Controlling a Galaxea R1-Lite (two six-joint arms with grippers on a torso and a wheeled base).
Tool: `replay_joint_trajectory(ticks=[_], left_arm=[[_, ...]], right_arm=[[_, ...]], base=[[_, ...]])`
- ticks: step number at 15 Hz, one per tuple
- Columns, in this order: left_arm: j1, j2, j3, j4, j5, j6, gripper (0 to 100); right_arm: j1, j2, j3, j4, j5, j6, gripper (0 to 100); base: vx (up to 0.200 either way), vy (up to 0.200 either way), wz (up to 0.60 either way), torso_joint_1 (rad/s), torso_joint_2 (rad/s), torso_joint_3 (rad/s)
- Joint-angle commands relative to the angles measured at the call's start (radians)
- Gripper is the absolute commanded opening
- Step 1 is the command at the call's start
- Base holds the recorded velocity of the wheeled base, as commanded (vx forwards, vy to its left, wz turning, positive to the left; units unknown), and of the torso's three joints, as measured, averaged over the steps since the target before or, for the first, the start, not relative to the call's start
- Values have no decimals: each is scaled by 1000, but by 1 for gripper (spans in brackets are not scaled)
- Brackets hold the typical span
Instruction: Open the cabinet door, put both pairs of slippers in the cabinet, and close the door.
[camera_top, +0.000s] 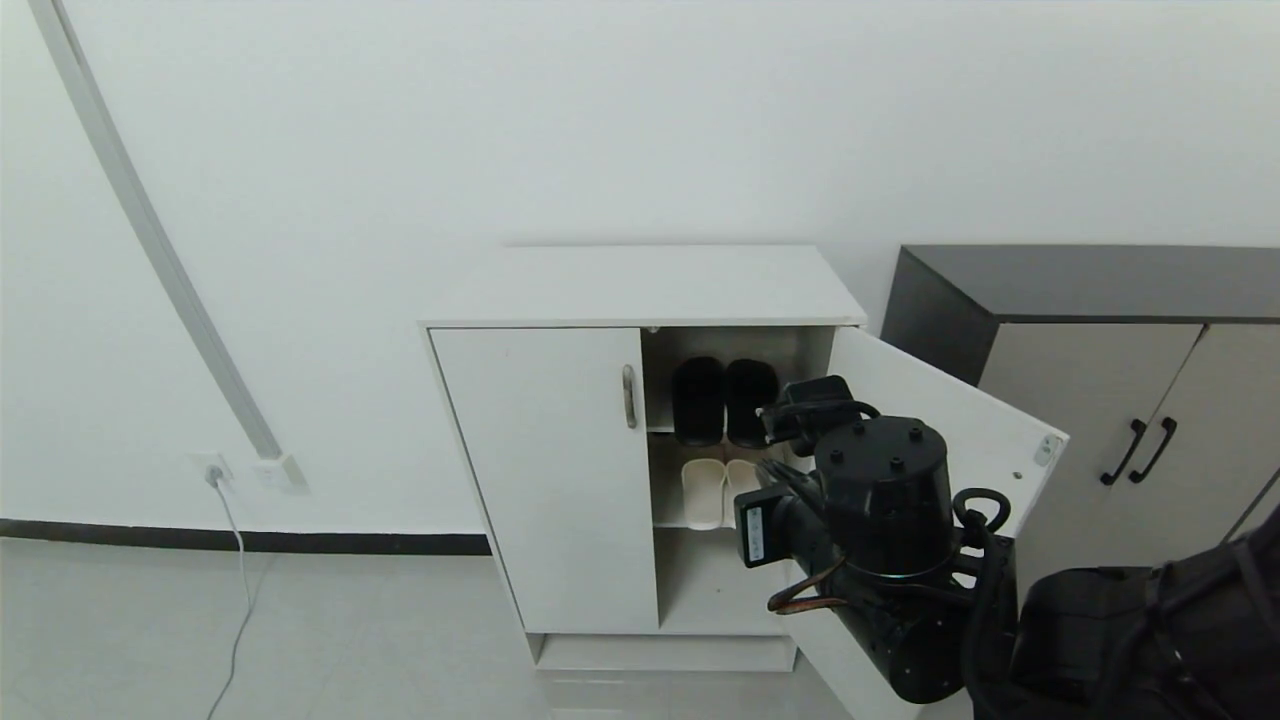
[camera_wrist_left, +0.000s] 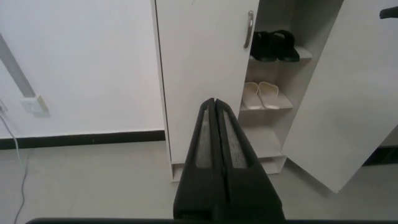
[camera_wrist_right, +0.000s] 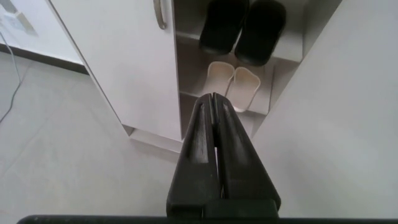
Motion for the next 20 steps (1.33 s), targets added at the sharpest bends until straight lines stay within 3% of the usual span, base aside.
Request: replay_joint_trajectory(ticks=[1, 13, 20], left_arm=[[0, 1, -1, 0, 0, 0, 0], [0, 1, 1, 0, 0, -1, 0], [0, 1, 1, 0, 0, 0, 0]], right_arm=[[0, 3, 2, 0, 1, 0, 0], [-1, 0, 13, -2, 1, 0, 0], [-12, 0, 27, -48, 10, -26, 0]], base=[[0, 0, 0, 203, -505, -310], [0, 0, 0, 239, -553, -316], [0, 0, 0, 112, -244, -134]])
